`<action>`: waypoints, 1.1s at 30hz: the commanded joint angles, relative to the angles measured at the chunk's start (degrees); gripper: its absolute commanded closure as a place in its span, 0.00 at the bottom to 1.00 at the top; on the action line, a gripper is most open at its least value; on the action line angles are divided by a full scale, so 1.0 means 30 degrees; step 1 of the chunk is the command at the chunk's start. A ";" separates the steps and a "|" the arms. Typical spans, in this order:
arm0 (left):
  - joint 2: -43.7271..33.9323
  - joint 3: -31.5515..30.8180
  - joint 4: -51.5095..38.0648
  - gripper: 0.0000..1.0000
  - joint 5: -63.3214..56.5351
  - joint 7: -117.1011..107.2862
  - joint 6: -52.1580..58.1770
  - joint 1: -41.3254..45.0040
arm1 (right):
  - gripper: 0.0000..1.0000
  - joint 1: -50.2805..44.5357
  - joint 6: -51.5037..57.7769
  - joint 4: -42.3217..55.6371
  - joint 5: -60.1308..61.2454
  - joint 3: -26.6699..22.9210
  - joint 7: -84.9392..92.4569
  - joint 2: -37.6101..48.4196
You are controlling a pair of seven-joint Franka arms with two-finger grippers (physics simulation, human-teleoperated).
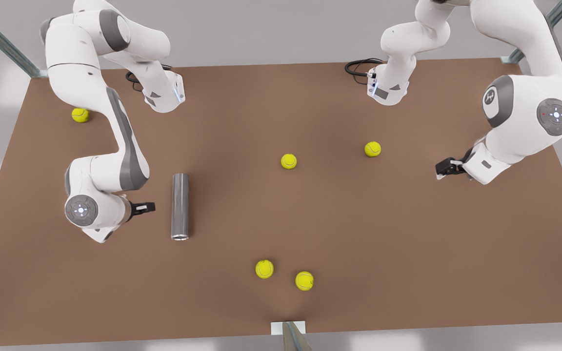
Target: Put the tennis tube upright
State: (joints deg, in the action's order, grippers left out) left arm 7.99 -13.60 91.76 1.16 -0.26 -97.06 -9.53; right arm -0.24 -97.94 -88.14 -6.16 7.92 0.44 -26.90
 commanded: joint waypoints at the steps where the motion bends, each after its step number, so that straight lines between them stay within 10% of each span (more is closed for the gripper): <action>1: 0.0003 -0.0037 0.0000 0.00 0.0197 0.0000 -0.0020 0.0129 | 0.00 -0.0037 -0.0047 -0.0033 0.0003 0.0171 0.0000 -0.0144; 7: -0.0232 -0.0096 -0.0790 0.00 0.0491 0.0176 0.1444 -0.0135 | 0.00 -0.1266 -0.1366 -0.1380 0.0970 0.1139 -0.1786 -0.0819; 10: 0.0266 -0.0096 -0.0850 0.00 0.0549 0.0205 0.1181 -0.0164 | 0.00 -0.1737 -0.6024 -0.7093 0.1029 0.1314 -0.2285 0.2052; 33: 0.3517 -0.0272 -0.0821 0.00 0.6435 -0.0967 -0.1895 0.0451 | 0.00 0.0081 -1.1561 -1.0492 0.1498 0.1314 -0.1992 0.0383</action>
State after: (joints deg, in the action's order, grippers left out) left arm 18.93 -14.41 89.30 15.46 -3.15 -103.25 -8.23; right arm 0.00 -132.63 -119.62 -1.67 11.86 -5.54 -25.83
